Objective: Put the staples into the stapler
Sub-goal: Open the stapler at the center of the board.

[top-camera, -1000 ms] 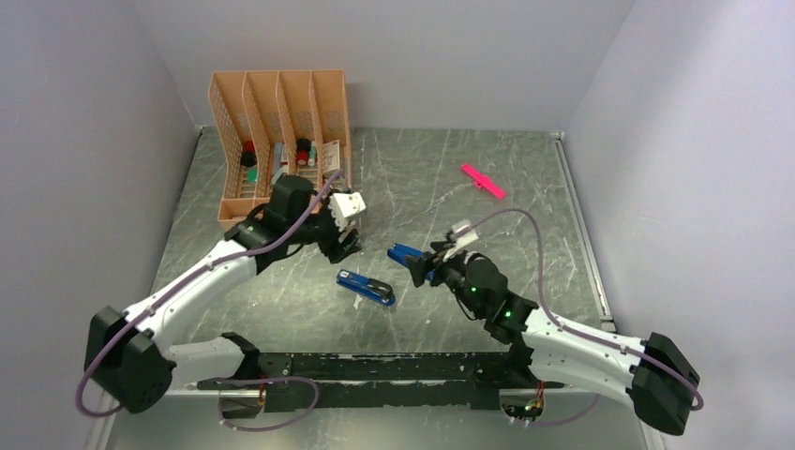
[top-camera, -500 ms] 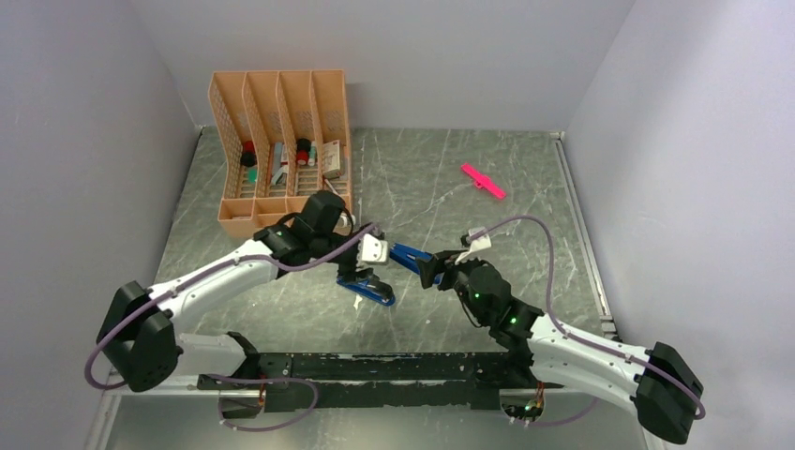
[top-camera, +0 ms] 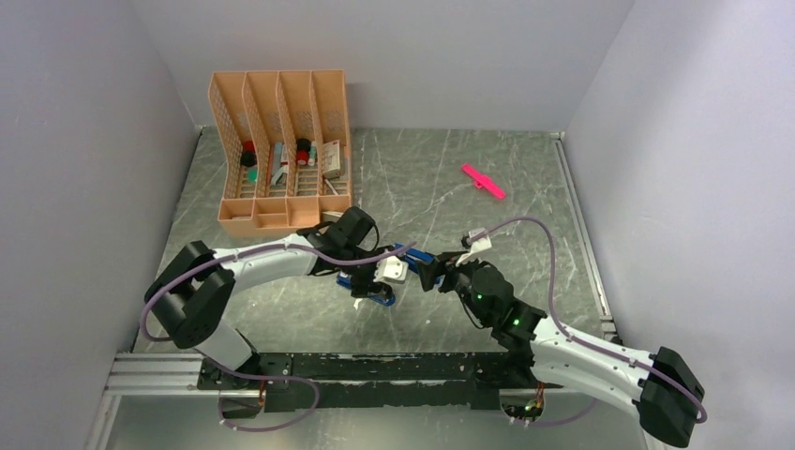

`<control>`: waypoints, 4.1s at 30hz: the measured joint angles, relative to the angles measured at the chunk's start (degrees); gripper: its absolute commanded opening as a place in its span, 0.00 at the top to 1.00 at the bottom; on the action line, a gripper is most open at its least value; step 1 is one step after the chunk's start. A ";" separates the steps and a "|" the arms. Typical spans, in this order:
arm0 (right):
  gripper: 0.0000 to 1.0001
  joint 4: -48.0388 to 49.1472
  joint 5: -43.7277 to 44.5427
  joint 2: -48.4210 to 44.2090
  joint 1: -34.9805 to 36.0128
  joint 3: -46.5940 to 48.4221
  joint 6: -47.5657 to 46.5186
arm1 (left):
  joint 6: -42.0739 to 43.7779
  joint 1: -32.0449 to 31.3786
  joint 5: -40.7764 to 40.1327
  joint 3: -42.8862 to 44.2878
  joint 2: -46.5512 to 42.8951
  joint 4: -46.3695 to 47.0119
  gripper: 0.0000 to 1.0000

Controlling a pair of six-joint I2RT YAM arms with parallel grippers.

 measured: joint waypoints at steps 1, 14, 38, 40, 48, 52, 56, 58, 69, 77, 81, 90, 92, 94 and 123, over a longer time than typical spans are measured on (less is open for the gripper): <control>0.23 -0.13 0.00 -0.13 0.00 0.00 0.00 | 0.07 -0.42 -0.48 0.02 0.63 0.04 0.36; 0.27 -0.59 -0.02 -0.52 -0.17 -0.42 0.02 | -0.11 -2.75 -4.13 1.38 5.33 0.31 0.66; 0.29 6.10 0.87 2.86 -0.33 -5.70 23.06 | -40.09 -3.10 -20.20 -5.90 -11.54 15.76 0.93; 0.29 8.15 0.92 3.58 -0.33 -5.70 24.68 | -43.01 -3.10 -22.38 -5.88 -11.30 15.72 0.93; 0.30 13.70 1.20 6.91 -0.33 -5.62 28.87 | -47.17 -3.10 -24.00 -5.40 -10.75 16.00 0.93; 0.30 15.85 1.07 9.51 -0.33 -5.16 30.29 | -47.43 -3.08 -23.76 -6.82 -12.50 18.14 0.93; 0.30 17.59 0.68 12.46 -0.35 -3.98 31.54 | -47.30 -3.10 -21.38 -7.26 -13.73 19.52 0.93; 0.30 18.60 0.28 14.01 -0.37 -3.23 32.09 | -47.23 -3.10 -20.33 -7.26 -13.88 20.17 0.93; 0.44 20.06 -2.97 22.47 -0.55 1.14 32.72 | -47.69 -3.10 -18.88 -9.79 -15.06 23.56 0.93; 0.48 20.74 -3.26 24.24 -0.66 1.14 33.92 | -48.83 -3.08 -17.70 -11.76 -16.98 25.44 0.93; 0.48 21.90 -3.85 25.27 -0.92 1.14 34.47 | -49.62 -3.08 -17.27 -12.66 -18.14 26.49 0.93; 0.56 25.24 -6.93 27.47 -1.99 1.14 34.45 | -51.23 -3.08 -16.52 -13.18 -18.45 27.12 0.93; 0.61 26.10 -7.61 27.54 -2.03 1.14 34.27 | -51.71 -3.08 -16.48 -13.42 -18.67 27.56 0.93; 0.68 27.10 -8.28 27.58 -2.12 1.14 34.23 | -52.33 -3.08 -16.50 -13.86 -18.84 28.39 0.93; 1.00 26.21 -22.08 25.35 -19.87 -2.16 33.09 | -62.53 -3.85 -26.53 -29.40 -40.61 29.94 0.92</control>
